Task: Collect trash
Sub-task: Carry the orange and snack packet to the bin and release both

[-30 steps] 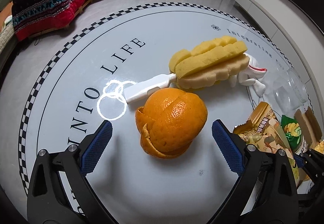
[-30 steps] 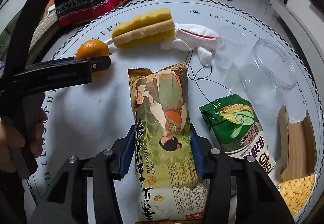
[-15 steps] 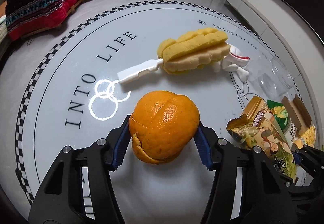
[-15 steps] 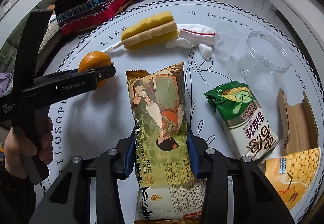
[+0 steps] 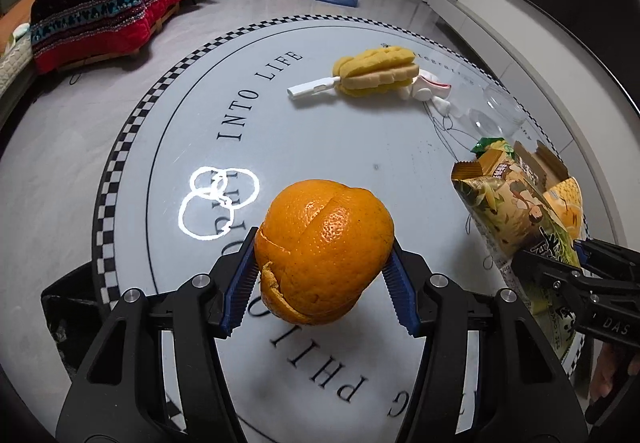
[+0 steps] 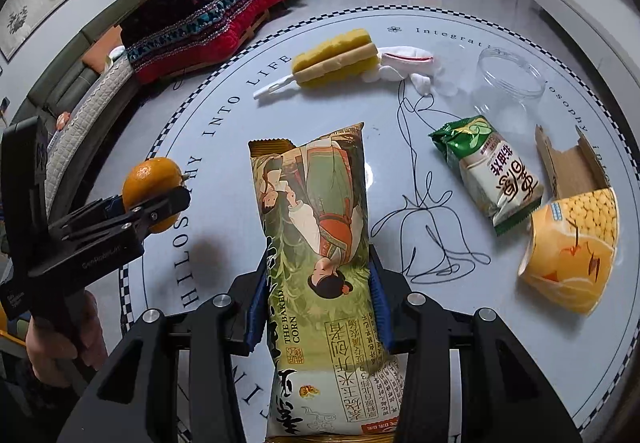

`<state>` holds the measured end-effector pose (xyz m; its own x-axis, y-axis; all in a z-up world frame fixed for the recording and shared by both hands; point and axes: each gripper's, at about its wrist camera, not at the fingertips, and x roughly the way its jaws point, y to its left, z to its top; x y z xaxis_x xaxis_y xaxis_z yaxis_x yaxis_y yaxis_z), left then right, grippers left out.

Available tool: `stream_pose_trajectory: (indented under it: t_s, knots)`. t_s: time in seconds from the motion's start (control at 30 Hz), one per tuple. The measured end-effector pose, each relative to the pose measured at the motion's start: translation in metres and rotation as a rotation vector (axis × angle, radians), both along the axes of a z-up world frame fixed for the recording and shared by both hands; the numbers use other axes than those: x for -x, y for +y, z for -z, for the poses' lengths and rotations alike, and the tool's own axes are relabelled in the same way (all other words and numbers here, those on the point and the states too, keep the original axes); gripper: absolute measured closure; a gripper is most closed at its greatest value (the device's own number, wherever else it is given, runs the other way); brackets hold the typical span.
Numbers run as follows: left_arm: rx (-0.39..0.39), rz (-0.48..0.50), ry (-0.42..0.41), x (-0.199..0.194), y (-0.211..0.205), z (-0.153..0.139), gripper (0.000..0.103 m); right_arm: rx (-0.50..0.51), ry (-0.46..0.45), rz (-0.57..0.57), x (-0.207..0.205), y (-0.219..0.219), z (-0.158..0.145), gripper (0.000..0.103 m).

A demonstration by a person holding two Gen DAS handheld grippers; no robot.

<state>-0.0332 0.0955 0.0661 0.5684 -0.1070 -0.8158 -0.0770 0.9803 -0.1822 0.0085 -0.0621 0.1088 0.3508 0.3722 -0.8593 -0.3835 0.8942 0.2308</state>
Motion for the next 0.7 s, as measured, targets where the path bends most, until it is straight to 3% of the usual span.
stream_pose_trajectory:
  t_s: [0.3, 0.7]
  knots:
    - [0.004, -0.053, -0.035, 0.068, 0.033, -0.008, 0.046, -0.014, -0.015, -0.028, 0.048, 0.027, -0.01, 0.058]
    - [0.002, -0.209, -0.048, 0.162, 0.11, 0.004, 0.046, -0.003, -0.03, -0.212, 0.116, 0.128, -0.008, 0.058]
